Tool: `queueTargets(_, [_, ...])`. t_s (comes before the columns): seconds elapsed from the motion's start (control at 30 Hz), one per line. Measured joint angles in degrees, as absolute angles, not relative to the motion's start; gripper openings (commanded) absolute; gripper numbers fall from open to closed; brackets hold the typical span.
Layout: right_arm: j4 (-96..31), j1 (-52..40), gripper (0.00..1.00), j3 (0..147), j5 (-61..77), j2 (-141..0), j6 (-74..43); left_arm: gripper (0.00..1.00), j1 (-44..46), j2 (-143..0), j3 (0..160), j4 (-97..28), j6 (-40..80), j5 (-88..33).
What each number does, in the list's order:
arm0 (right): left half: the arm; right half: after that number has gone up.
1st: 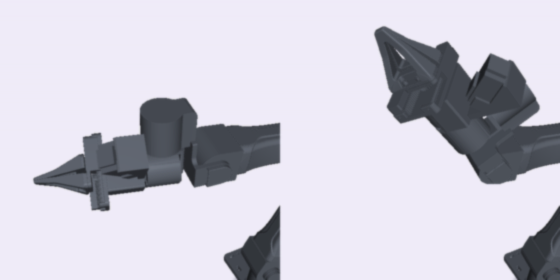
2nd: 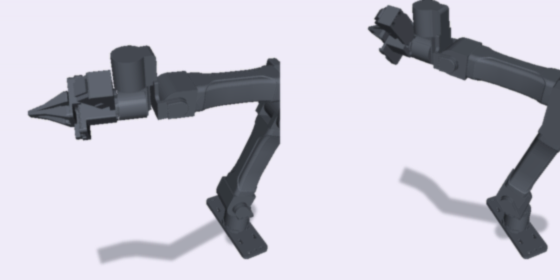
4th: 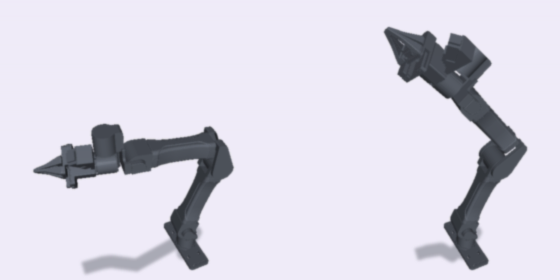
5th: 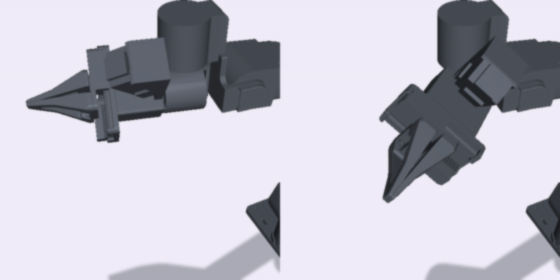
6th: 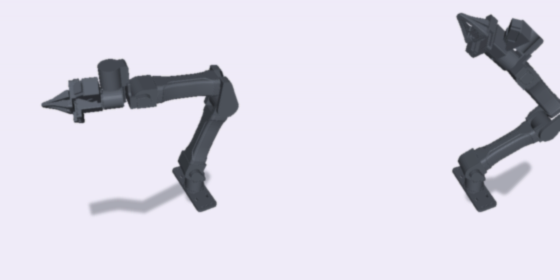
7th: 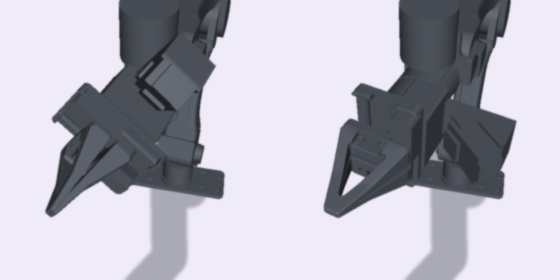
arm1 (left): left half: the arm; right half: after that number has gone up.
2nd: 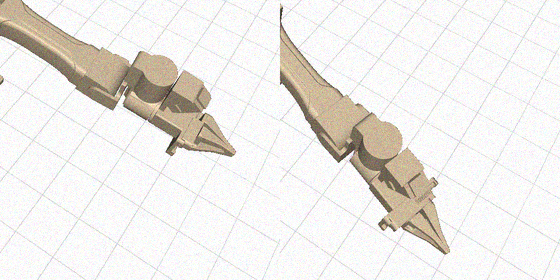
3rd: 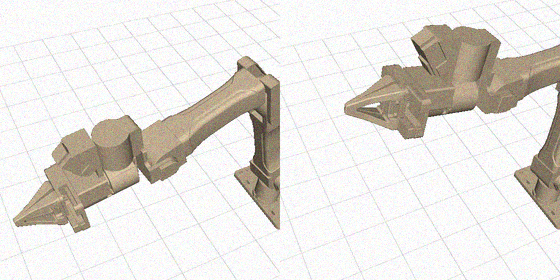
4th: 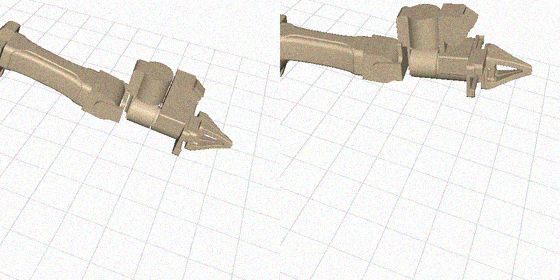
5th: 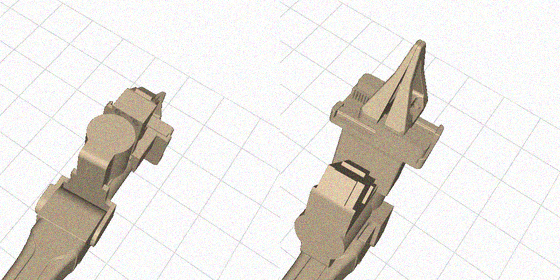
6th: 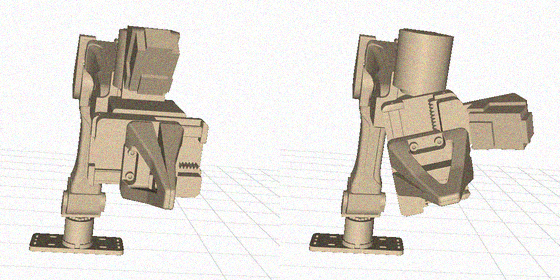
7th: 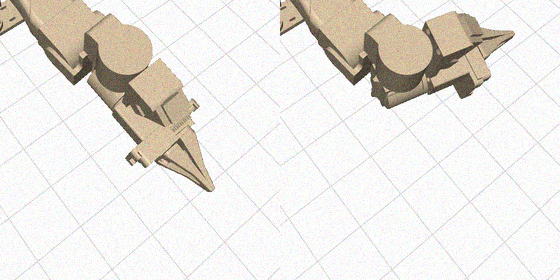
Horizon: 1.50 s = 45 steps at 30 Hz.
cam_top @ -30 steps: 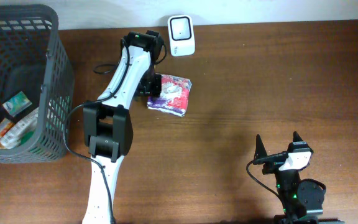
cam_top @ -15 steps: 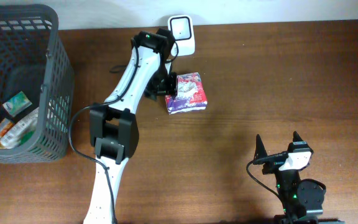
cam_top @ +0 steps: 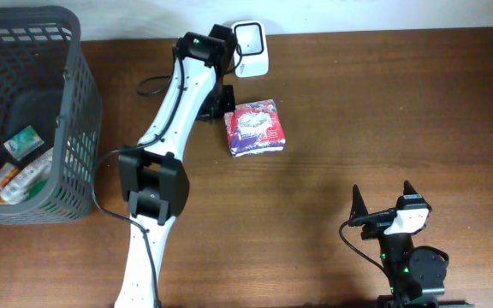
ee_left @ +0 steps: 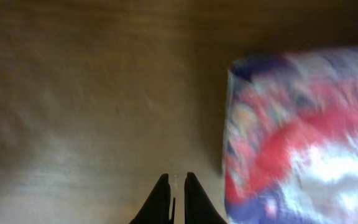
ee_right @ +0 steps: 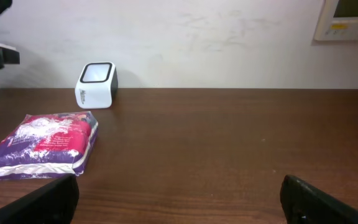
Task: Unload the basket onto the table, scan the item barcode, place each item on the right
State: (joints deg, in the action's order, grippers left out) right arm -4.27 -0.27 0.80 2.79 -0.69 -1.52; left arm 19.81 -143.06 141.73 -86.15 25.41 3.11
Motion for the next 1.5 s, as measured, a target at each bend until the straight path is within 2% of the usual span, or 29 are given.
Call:
queueTargets(0.17, [-4.27,-0.27,0.99,0.8,2.79,-0.69,-1.5,0.11,18.63,-143.06,137.62,-79.42,26.87,2.9])
queueTargets(0.4, [-4.27,-0.27,0.99,0.8,2.81,-0.69,-1.52,0.11,20.62,-143.28,136.05,-70.19,24.45,0.75])
queueTargets(0.77, [-4.27,-0.27,0.99,0.8,2.79,-0.69,-1.52,0.16,20.73,-147.35,136.35,-69.08,23.57,0.67])
queueTargets(0.87, [-4.27,-0.27,0.99,0.8,2.81,-0.69,-1.52,0.22,20.78,-147.52,140.4,-70.22,23.4,0.43])
queueTargets(0.93, [-4.27,-0.27,0.99,0.8,2.81,-0.69,-1.52,0.32,20.91,-147.65,145.03,-71.79,23.38,0.19])
queueTargets(1.03, [-4.27,-0.27,0.99,0.8,2.81,-0.69,-1.5,0.37,20.95,-147.61,153.12,-74.5,23.14,0.19])
queueTargets(1.1, [-4.27,-0.27,0.99,0.8,2.81,-0.69,-1.54,0.51,20.95,-147.55,157.03,-77.91,23.2,0.19])
queueTargets(1.2, [-4.27,-0.27,0.99,0.8,2.81,-0.69,-1.5,0.59,20.95,-147.52,158.56,-83.18,23.11,0.27])
queueTargets(1.33, [-4.27,-0.27,0.99,0.8,2.81,-0.69,-1.54,0.57,20.95,-147.55,158.32,-89.6,22.96,2.94])
queueTargets(1.5, [-4.27,-0.27,0.99,0.8,2.81,-0.69,-1.52,0.38,20.95,-147.52,152.2,-91.05,22.83,6.81])
